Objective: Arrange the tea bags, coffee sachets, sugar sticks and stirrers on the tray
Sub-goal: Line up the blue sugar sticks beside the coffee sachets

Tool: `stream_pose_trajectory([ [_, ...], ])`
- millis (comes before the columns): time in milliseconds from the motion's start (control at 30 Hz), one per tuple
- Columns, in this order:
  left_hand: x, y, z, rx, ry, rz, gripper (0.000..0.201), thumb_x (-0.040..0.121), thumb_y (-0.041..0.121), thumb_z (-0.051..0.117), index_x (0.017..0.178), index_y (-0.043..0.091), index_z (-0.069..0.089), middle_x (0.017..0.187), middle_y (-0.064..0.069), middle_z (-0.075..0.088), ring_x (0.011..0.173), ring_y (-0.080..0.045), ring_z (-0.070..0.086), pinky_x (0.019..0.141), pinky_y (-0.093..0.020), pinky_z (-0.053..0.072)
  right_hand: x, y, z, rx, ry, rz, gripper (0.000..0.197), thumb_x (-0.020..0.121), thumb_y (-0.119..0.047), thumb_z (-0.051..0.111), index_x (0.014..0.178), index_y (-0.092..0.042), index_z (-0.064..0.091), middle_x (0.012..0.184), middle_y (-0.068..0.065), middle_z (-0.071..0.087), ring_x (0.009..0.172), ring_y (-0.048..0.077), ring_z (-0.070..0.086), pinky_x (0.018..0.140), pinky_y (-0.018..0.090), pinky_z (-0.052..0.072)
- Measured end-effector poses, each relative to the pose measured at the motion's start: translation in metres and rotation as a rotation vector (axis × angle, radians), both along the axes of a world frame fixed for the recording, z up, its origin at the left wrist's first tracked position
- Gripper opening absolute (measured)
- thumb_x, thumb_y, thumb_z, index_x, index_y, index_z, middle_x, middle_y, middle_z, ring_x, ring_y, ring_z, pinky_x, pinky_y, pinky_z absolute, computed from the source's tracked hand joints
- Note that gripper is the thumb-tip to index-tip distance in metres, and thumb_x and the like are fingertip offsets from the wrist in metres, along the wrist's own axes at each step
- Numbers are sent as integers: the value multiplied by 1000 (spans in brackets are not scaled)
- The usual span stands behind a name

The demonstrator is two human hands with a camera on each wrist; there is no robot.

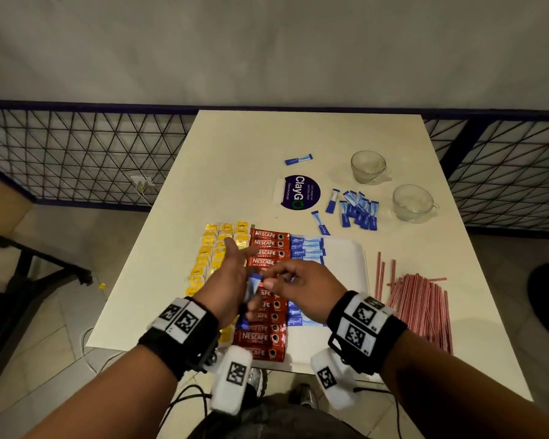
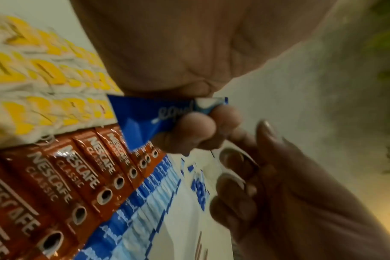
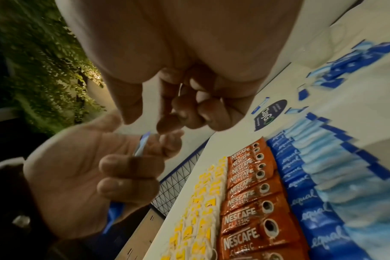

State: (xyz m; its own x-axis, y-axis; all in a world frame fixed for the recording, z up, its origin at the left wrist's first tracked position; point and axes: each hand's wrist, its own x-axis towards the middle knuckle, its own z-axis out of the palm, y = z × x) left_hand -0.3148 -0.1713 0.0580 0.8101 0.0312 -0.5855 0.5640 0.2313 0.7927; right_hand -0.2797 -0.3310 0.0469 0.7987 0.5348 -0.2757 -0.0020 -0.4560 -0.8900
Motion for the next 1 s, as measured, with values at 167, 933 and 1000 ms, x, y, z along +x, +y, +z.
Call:
stream_pose_trajectory([
  [167, 4, -14, -1, -40, -38, -164, 75, 76, 75, 27, 131, 25, 42, 107, -13, 59, 44, -18, 43, 42, -25, 38, 1, -3, -2, 24, -15, -46, 6, 87, -29, 67, 81, -30, 65, 82, 0, 67, 76, 14, 61, 77, 34, 50],
  [933, -22, 60, -27, 444, -138, -58, 11, 96, 10, 55, 89, 9, 64, 71, -9, 68, 58, -22, 62, 54, -32, 52, -19, -11, -17, 175, 336, -463, 13, 93, -7, 57, 80, -9, 55, 68, 7, 58, 36, 3, 39, 37, 14, 30],
  [1000, -24, 93, -47, 764, -44, 5, 9, 94, 18, 57, 91, 15, 66, 88, -10, 71, 76, -28, 65, 71, -38, 53, -21, -26, -30, 147, 403, -549, 13, 92, -3, 57, 80, -9, 56, 64, 6, 59, 40, 11, 33, 37, 16, 24],
])
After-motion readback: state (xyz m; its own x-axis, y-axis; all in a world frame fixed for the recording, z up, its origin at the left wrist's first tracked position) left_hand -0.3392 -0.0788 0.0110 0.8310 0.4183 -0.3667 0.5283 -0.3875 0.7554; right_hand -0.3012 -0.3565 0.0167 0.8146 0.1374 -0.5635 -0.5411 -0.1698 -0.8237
